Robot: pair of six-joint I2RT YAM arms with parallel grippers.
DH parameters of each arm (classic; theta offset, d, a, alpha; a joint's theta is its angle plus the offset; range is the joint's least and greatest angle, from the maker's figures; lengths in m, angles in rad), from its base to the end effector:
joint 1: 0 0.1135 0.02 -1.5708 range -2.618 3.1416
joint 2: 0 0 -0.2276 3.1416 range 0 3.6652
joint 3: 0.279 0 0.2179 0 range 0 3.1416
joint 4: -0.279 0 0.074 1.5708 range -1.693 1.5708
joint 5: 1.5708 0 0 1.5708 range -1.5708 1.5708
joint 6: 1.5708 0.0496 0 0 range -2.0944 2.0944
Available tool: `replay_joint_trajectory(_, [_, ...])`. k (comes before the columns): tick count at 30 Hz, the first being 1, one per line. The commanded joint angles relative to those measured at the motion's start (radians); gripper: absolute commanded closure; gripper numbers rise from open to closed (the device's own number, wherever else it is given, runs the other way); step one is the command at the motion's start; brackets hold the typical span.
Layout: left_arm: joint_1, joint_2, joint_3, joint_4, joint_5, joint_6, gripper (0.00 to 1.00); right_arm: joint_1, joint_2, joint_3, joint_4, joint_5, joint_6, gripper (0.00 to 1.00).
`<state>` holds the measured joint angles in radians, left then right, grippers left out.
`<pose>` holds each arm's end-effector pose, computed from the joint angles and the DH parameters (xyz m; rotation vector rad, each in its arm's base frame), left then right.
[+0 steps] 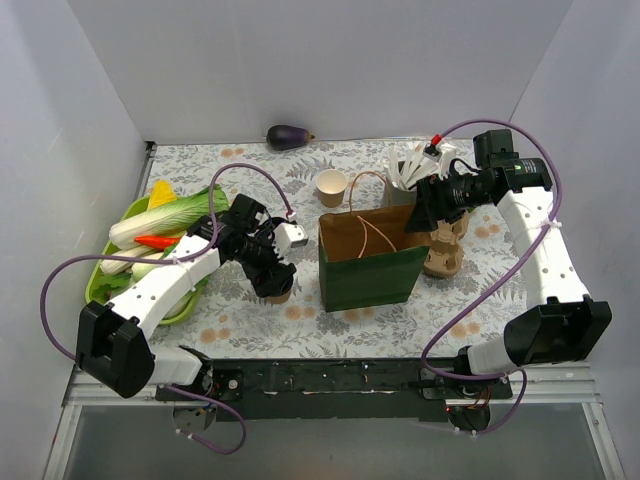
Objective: Pack the takeout coffee
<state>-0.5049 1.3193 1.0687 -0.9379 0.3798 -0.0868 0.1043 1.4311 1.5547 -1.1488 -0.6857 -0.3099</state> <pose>0.1889 -0.1254 0.2287 0.6855 2.7273 -0.6753 0.2425 0.0570 0.3282 -0.7356 2.3233 0.7914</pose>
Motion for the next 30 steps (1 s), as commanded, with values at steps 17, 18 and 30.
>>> replay_joint_trajectory(17, [-0.009, -0.022, 0.004, 0.077, -0.039, -0.027, 0.23, -0.005, -0.008, -0.004, 0.021, -0.046, 0.009, 0.19])
replay_joint_trajectory(18, [-0.009, -0.022, 0.002, 0.083, -0.039, -0.024, 0.23, -0.006, -0.009, -0.005, 0.021, -0.046, 0.009, 0.19])
replay_joint_trajectory(30, [-0.009, -0.026, -0.015, 0.048, 0.021, 0.027, 0.19, -0.005, 0.0, -0.013, 0.024, -0.048, 0.008, 0.19])
